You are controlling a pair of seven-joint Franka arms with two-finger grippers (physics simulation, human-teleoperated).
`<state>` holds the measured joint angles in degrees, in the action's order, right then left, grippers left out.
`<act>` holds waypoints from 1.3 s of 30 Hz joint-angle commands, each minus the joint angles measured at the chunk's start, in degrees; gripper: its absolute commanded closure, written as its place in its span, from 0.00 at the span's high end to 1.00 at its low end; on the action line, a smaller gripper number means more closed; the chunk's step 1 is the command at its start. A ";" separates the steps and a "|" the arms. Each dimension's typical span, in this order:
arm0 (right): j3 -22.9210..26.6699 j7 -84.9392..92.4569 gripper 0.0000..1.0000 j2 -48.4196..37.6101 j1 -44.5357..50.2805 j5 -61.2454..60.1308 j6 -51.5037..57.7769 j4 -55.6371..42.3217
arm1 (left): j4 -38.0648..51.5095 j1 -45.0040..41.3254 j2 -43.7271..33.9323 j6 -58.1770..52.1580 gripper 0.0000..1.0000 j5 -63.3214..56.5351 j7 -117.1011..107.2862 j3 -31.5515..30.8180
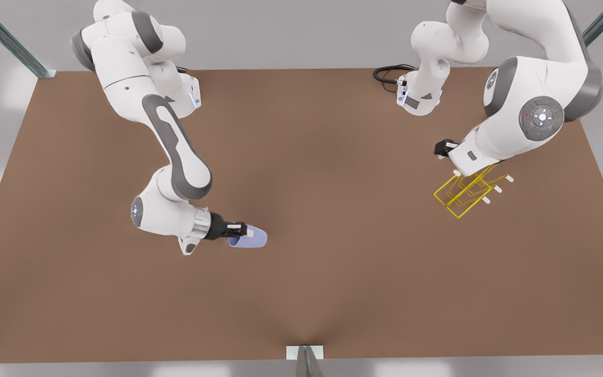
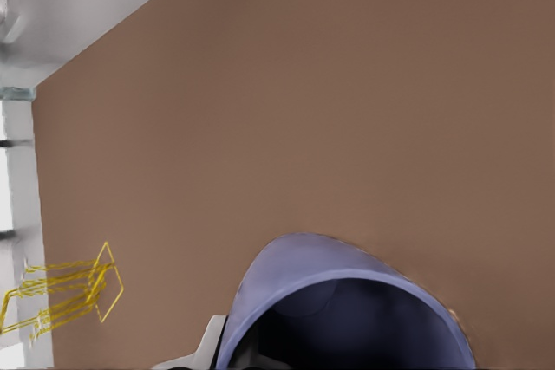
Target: Place the cup on the cup holder
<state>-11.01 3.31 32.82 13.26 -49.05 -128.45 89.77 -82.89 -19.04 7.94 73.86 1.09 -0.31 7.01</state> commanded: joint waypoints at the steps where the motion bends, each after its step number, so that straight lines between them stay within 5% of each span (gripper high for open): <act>1: -4.10 -17.99 0.21 4.52 1.60 -8.08 -11.20 -4.50 | -0.60 -0.30 -0.12 0.14 1.00 0.05 0.39 -0.24; 5: -16.93 -18.69 0.21 15.60 2.21 -8.16 -21.48 -15.93 | -1.57 -0.30 -1.17 0.67 1.00 0.14 -0.05 -0.85; 9: -16.68 -28.44 0.21 24.66 12.31 -7.37 -24.65 -29.12 | -3.33 -0.30 -1.17 0.76 1.00 0.22 0.04 -0.86; 33: -13.25 -36.10 0.21 37.75 30.25 -6.67 -30.11 -34.31 | -7.11 -0.56 0.85 1.46 1.00 0.05 -0.49 -2.00; 34: -13.16 -36.19 1.00 37.75 30.25 -6.67 -30.19 -34.31 | -7.02 -0.56 0.85 1.46 1.00 0.05 -0.49 -2.00; 39: -12.28 -35.92 1.00 36.00 28.32 -6.41 -30.63 -31.76 | -7.02 -0.56 0.94 1.46 1.00 -0.04 -0.49 -2.00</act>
<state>-23.43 -26.37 68.54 41.93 -55.52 -158.64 58.22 -89.95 -19.60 8.93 75.37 1.13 -0.68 5.00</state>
